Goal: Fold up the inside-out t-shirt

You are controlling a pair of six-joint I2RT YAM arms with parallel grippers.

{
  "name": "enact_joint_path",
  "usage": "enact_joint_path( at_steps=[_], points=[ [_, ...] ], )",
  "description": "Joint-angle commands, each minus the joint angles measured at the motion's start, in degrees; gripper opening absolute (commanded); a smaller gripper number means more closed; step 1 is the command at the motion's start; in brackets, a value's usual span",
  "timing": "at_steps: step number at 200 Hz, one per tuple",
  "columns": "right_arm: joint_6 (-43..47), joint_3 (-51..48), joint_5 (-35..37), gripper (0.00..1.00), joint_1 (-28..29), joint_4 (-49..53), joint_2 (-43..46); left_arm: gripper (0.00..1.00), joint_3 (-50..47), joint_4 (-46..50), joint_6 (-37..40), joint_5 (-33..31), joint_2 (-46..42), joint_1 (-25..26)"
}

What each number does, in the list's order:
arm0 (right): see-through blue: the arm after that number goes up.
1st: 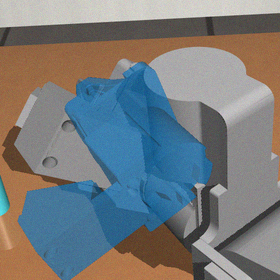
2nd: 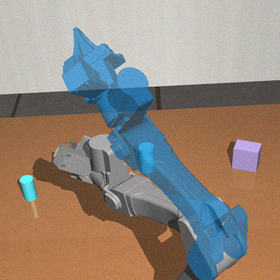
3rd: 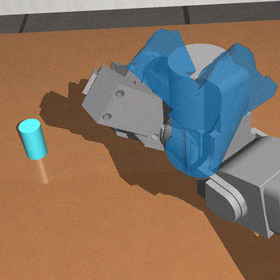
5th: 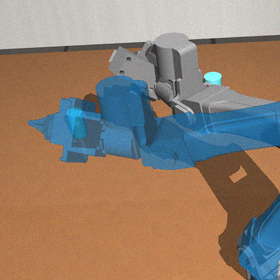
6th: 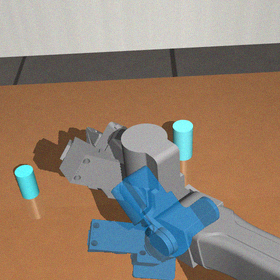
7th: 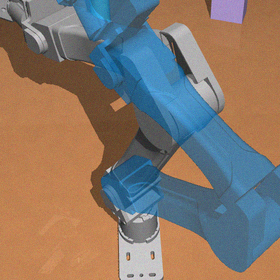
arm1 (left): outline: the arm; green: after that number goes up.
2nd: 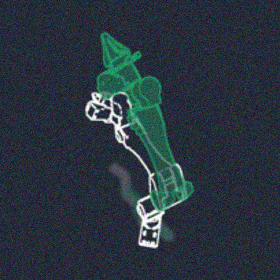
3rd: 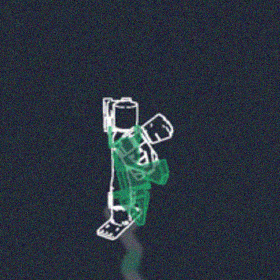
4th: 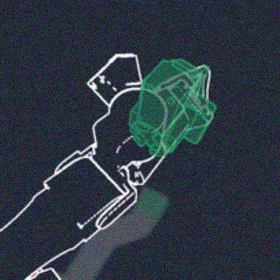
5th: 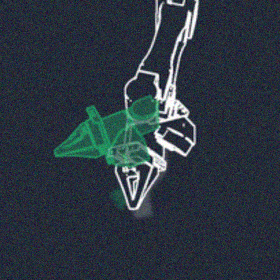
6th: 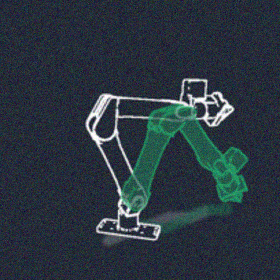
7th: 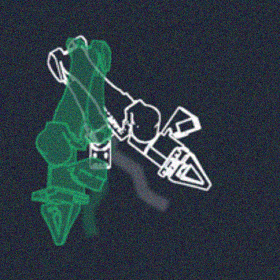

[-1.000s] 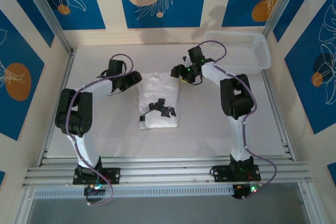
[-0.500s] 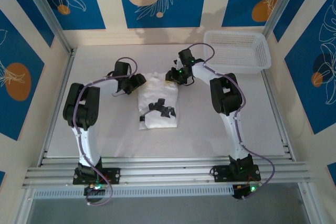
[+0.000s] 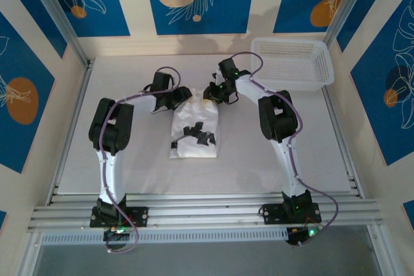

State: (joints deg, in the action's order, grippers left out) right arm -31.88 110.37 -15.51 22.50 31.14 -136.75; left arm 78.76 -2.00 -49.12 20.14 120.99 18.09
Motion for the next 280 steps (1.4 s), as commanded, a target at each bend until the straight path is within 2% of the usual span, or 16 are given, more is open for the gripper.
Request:
enact_joint_path(
  at_steps=[1,19,42,64,86,108,119,134,163,185,205,217,234,246,261,280],
  points=[
    [0.39,1.02,-2.2,0.25,0.55,1.56,-1.06,0.54,3.06,-0.09,1.68,-0.06,1.63,0.22],
    [0.33,0.91,-1.94,0.28,0.53,1.57,-1.15,0.58,4.78,2.27,3.93,-1.44,2.85,0.31],
    [0.03,0.72,0.57,0.41,0.51,2.4,-1.15,0.6,6.35,3.66,5.7,-2.02,4.66,0.44],
    [0.27,0.91,0.79,0.44,0.44,2.74,-1.9,0.51,8.09,4.98,6.19,-1.99,6.62,0.38],
    [0.6,3.65,-1.45,0.3,0.51,4.78,-4.18,0.29,9.21,5.39,5.75,-2.1,8.18,0.85],
    [0.13,5.86,-3.72,0.11,0.53,5.0,-4.23,0.0,8.93,2.04,4.56,0.34,7.58,0.95],
    [1.36,9.2,-4.53,0.0,0.45,7.3,-3.89,0.0,10.53,4.3,5.34,1.43,5.92,0.84],
    [3.29,15.63,-5.05,0.0,-0.03,12.54,-2.77,0.0,13.07,7.99,7.77,1.55,1.21,0.39],
    [6.07,25.66,-4.88,0.0,-1.23,18.71,3.46,0.0,13.62,9.21,9.44,1.22,-12.8,-2.35],
    [9.03,28.13,-5.23,0.0,-1.04,19.1,11.06,0.0,11.01,8.31,11.72,1.08,-24.51,-3.15],
    [13.15,15.7,-3.51,0.0,1.29,10.05,21.78,0.0,-0.47,0.29,12.0,1.26,-35.22,-2.09],
    [14.6,1.81,-2.18,0.0,2.98,0.44,29.01,0.0,-9.69,-3.63,11.72,0.08,-40.24,-0.8],
    [14.42,-20.19,-0.6,0.0,4.84,-14.6,37.03,0.0,-22.02,-3.63,12.57,-3.8,-44.92,1.31],
    [11.55,-33.39,-2.63,0.0,5.1,-24.12,40.22,0.0,-30.35,-4.5,11.13,-5.53,-46.56,2.07],
    [7.41,-45.08,-6.34,0.0,5.33,-32.26,42.16,0.0,-38.54,-7.02,8.74,-5.65,-48.0,2.47],
    [4.84,-54.62,-7.43,0.0,6.44,-35.74,43.26,0.0,-43.4,-7.22,8.56,-6.37,-49.74,3.57]
  ],
)
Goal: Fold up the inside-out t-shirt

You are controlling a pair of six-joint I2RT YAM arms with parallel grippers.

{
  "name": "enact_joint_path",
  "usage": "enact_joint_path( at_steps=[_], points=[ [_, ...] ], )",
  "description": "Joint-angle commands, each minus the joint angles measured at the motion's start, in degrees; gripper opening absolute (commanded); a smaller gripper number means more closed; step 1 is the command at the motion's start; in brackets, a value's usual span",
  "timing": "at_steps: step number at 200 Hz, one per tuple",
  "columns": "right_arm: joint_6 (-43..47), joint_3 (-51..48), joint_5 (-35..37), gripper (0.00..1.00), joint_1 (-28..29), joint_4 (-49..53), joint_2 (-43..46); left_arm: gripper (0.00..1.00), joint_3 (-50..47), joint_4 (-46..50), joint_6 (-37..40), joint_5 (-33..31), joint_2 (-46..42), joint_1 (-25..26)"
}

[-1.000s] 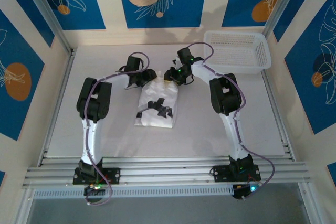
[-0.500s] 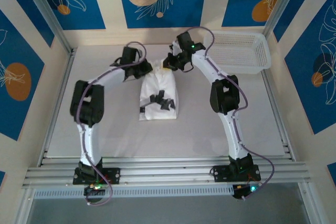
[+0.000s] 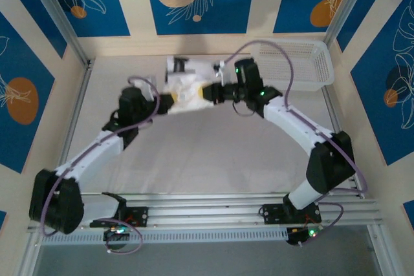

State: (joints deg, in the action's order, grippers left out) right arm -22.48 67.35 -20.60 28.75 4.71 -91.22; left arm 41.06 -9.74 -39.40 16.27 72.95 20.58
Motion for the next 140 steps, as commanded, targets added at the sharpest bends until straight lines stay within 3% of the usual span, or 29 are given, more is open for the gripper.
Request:
enact_joint_path(
  at_steps=[1,49,79,116,140],
  points=[
    [-4.71,-11.93,-2.38,0.0,0.22,-9.39,-2.2,0.0,-5.84,0.6,-1.14,-2.57,-1.77,1.1],
    [-11.26,-25.06,-1.81,0.0,1.73,-12.84,3.65,0.0,-8.02,5.68,3.28,-6.81,-2.33,2.6],
    [-10.67,-21.14,1.65,0.0,1.83,-7.47,4.06,0.0,-6.79,5.3,5.89,-10.55,-1.91,2.76],
    [-11.54,-14.09,6.34,0.0,0.51,-4.75,-0.9,0.0,-6.48,4.52,5.56,-21.19,-0.49,2.8],
    [-11.28,-11.5,7.77,0.0,-1.48,-5.05,-6.32,0.0,-5.74,0.08,6.04,-21.9,5.34,2.86]
  ],
)
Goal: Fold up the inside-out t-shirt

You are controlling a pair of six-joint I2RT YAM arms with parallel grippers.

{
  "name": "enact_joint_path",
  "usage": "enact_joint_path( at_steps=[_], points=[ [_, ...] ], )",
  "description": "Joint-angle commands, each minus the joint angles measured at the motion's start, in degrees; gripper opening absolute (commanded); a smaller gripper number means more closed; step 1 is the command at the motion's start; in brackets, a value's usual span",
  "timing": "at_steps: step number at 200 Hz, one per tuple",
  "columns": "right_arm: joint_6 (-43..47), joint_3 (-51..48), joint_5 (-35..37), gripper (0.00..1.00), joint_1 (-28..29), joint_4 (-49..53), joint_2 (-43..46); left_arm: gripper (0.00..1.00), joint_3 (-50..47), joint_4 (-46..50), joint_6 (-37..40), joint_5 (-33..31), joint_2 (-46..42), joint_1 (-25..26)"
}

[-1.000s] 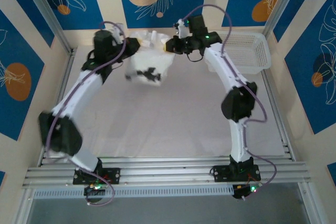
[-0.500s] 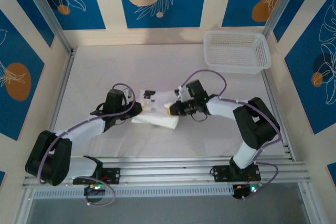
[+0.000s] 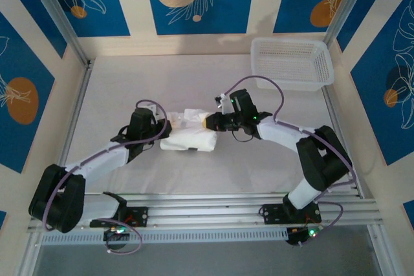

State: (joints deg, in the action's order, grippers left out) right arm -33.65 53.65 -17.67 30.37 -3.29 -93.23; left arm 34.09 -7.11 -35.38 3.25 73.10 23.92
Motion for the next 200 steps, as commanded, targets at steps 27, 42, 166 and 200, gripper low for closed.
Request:
enact_joint_path(
  at_steps=[27,42,166,200],
  points=[
    [0.04,2.68,5.06,0.02,-4.56,-0.66,-10.94,0.02,3.52,-6.79,2.26,-8.39,15.13,-0.51],
    [-0.1,3.43,4.5,0.09,-5.03,-0.93,-12.75,0.08,4.35,-9.62,2.18,-8.34,18.86,-0.58],
    [-2.72,-7.11,16.52,0.55,5.02,3.76,14.16,0.61,4.24,5.65,4.97,0.71,-3.98,2.6],
    [-6.91,-5.66,16.09,0.49,7.58,0.81,0.21,0.55,-0.11,0.77,1.66,-1.05,4.76,4.31]
  ],
)
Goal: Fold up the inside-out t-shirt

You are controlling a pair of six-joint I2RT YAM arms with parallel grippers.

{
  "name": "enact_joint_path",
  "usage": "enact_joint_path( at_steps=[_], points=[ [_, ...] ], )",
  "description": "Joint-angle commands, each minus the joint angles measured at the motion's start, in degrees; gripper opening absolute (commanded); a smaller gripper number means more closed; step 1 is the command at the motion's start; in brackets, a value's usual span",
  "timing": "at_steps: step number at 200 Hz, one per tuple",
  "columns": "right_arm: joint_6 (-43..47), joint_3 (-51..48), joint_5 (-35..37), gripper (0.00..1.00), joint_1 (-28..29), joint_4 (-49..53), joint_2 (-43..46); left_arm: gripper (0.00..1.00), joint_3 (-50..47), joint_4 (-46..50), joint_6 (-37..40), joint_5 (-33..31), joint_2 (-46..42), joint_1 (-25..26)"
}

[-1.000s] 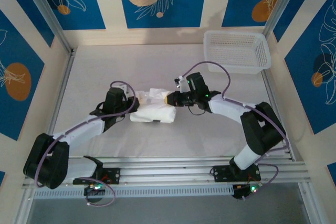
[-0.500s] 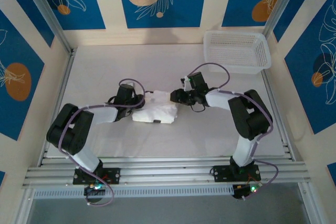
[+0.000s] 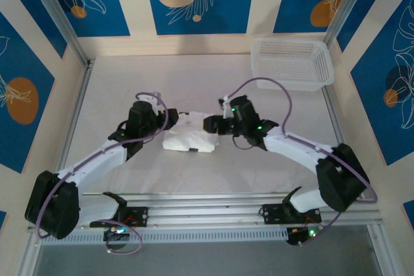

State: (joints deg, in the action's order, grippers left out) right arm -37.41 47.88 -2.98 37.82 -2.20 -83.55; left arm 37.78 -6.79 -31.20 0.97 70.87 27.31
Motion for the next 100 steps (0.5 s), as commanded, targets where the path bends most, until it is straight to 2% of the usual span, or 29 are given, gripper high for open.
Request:
enact_joint_path(
  at_steps=[1,24,48,76,100],
  points=[
    [-3.17,0.11,1.44,0.49,0.14,-0.32,-9.98,0.55,-3.87,0.36,-2.58,1.05,7.26,0.91],
    [-3.58,1.78,-0.81,0.45,-1.04,0.41,-15.88,0.55,-2.73,0.63,-2.9,-0.93,12.5,0.9],
    [-3.85,2.04,-0.55,0.45,-1.7,3.24,-10.42,0.58,-2.4,1.98,-2.39,-1.2,9.74,0.9],
    [-9.76,-0.8,3.88,0.5,-3.2,4.98,-1.72,0.72,-0.99,7.6,0.71,-3.04,1.49,0.9],
    [-17.56,-1.56,5.28,0.52,-3.5,7.51,-0.96,0.87,0.59,11.84,2.7,-3.03,-7.47,0.9]
  ],
)
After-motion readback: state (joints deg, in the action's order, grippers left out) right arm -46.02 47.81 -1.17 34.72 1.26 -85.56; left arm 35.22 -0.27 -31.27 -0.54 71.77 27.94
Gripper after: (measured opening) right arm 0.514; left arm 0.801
